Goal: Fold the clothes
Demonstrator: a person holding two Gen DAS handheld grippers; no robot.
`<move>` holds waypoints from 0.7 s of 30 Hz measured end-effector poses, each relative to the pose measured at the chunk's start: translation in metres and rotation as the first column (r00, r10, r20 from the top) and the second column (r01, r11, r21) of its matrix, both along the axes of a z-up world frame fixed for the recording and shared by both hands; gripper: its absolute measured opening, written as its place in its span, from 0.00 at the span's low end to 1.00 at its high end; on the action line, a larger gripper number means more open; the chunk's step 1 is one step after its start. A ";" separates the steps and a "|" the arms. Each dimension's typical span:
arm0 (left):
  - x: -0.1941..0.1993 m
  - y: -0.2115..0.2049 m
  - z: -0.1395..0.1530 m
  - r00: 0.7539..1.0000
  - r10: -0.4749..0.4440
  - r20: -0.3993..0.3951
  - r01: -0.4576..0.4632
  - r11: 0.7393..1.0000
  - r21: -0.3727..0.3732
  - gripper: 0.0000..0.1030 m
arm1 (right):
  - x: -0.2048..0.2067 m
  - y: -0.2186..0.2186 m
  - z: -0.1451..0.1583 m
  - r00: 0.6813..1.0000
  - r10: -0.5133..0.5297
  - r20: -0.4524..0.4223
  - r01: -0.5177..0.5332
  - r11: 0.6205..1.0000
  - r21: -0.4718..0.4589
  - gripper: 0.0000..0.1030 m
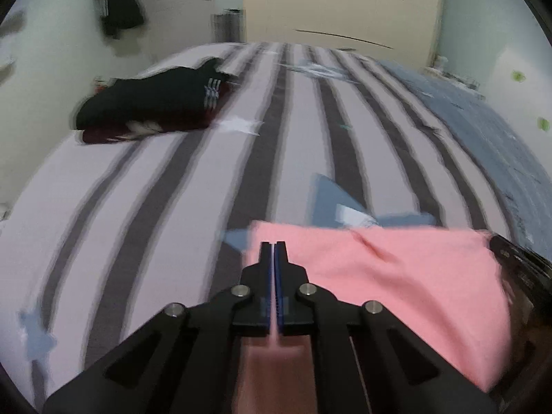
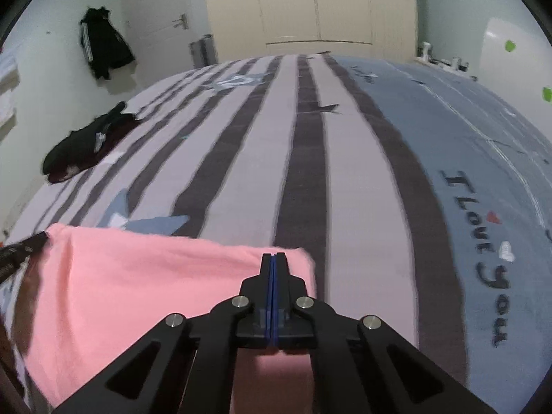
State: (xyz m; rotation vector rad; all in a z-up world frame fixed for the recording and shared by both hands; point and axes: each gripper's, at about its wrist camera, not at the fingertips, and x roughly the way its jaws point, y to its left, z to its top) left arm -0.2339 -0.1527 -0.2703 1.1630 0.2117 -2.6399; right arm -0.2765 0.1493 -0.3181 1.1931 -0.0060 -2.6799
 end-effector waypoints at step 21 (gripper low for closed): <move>0.003 -0.063 0.001 0.997 0.060 0.044 -0.069 0.966 0.248 0.63 | -0.018 0.075 0.017 0.984 -0.121 0.129 0.144 0.971 -0.189 0.45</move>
